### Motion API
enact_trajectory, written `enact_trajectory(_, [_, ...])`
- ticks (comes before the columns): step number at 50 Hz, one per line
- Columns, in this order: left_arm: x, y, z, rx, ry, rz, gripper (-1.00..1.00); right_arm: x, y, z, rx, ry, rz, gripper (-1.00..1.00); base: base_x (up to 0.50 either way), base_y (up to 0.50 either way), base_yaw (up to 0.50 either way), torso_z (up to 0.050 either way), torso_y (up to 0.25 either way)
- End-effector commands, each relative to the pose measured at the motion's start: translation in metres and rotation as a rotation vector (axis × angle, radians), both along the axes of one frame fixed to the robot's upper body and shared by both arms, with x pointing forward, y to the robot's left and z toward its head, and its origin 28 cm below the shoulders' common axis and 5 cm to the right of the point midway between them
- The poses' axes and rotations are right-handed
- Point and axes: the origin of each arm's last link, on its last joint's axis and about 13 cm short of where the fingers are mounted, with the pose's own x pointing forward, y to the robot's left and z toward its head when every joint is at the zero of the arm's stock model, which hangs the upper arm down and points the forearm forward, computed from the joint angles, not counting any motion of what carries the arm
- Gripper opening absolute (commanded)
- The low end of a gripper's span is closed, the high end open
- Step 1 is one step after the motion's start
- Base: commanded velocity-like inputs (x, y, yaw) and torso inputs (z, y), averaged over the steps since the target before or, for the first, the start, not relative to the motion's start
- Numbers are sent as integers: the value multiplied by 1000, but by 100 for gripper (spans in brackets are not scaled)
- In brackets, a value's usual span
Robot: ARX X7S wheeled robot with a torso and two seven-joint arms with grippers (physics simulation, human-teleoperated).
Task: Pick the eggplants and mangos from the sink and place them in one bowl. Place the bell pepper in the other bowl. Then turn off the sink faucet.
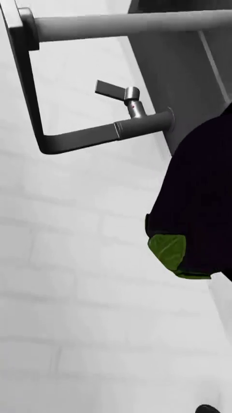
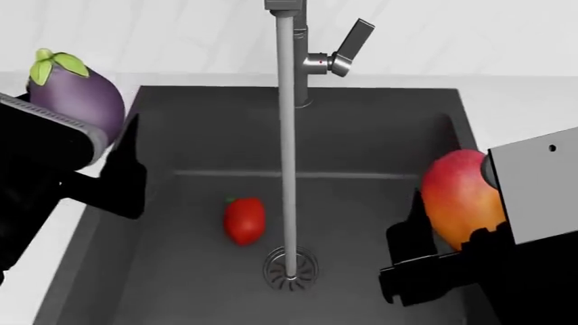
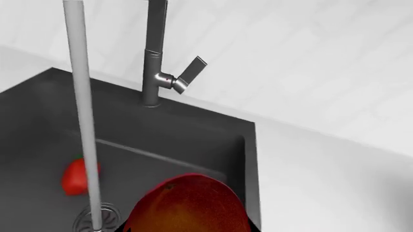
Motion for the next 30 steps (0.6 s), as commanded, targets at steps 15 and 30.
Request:
enact_trajectory(15, [-5, -1, 11, -46, -25, -6, -100, -5, -2, 0, -43, -53, -17, -100, -464, -245, 0, 0, 0])
enact_trajectory(30, [-6, 0, 18, -46, -38, -6, -100, -7, -4, 5, -60, -99, -20, -100, -125, -497, 0, 1, 0])
